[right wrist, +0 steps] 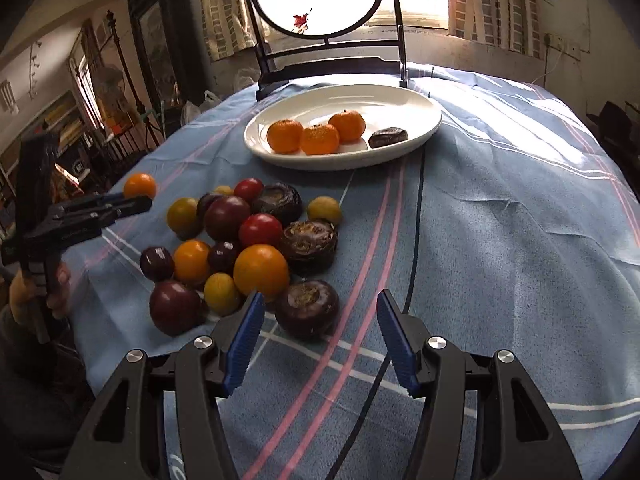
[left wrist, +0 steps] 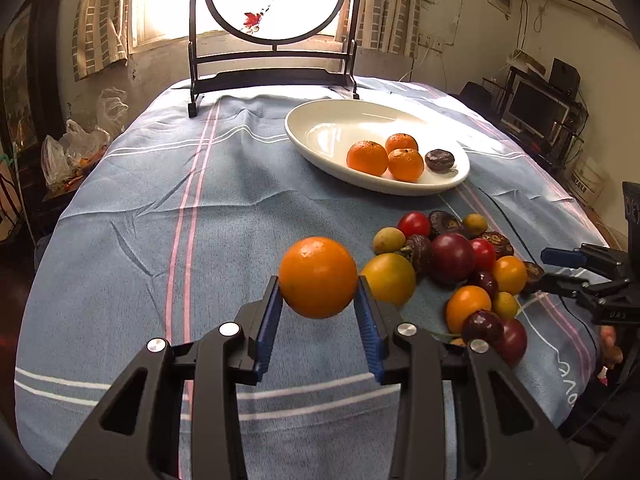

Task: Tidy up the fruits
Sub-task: 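Grasp an orange with the left tool while the right tool grasps a brown fruit, then lower both held fruits onto the white plate and open both tools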

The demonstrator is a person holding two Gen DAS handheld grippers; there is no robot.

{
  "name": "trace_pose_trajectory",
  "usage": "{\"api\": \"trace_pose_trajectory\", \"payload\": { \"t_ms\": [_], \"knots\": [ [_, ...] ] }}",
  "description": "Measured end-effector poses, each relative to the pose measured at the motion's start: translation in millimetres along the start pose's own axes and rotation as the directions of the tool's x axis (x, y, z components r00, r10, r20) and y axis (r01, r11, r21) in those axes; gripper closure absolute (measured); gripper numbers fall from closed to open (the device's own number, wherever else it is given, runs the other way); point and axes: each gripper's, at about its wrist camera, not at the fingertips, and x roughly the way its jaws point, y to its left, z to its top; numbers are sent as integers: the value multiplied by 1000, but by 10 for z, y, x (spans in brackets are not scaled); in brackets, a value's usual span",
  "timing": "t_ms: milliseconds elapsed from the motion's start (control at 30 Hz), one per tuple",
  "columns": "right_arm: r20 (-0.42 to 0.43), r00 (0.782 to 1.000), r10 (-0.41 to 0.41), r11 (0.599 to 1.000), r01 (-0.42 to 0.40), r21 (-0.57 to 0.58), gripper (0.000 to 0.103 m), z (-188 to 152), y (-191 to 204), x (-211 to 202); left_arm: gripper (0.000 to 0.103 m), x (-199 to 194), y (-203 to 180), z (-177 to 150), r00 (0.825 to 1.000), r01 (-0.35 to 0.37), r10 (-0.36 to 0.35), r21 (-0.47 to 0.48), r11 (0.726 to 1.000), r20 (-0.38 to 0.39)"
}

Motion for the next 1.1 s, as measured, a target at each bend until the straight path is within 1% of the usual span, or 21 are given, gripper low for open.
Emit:
{"api": "trace_pose_trajectory", "payload": {
  "t_ms": [100,167,267,300,367,433,567,700,767,900,1000,1100],
  "knots": [
    [-52,998,-38,998,36,-49,44,-63,99,94,67,-102,-19,-80,1000,11,-11,-5,1000,5],
    [-53,997,-52,997,49,-58,47,-38,122,113,67,-139,-42,-101,1000,19,-19,-5,1000,10],
    [-51,998,-45,998,42,-56,51,34,137,134,67,-181,-87,-115,999,28,-28,-2,1000,19],
    [-58,998,-40,998,37,-57,53,52,138,156,67,-190,-106,-123,999,31,-31,0,1000,21],
    [-76,997,-16,999,13,-39,66,66,123,190,67,-192,-127,-124,999,33,-33,1,999,22],
    [-60,998,-13,1000,11,-28,66,57,110,162,67,-202,-139,-124,999,40,-40,-2,999,24],
    [-18,999,35,999,-35,-4,66,23,61,31,67,-249,-175,-96,998,56,-56,-1,998,35],
    [29,996,78,996,-80,48,66,86,-73,-120,67,-280,-254,-1,996,70,-71,13,997,49],
    [64,993,102,991,-107,76,66,176,-150,-212,67,-271,-297,93,995,76,-77,22,997,56],
    [114,988,102,989,-114,96,66,504,-290,-299,67,-165,-371,395,992,106,-108,35,994,59],
    [134,986,100,986,-116,117,66,833,-397,-255,67,24,-387,653,992,115,-116,29,993,45],
    [137,986,94,983,-113,142,66,1186,-497,-88,67,282,-369,929,993,120,-120,17,993,23]
  ]
}}
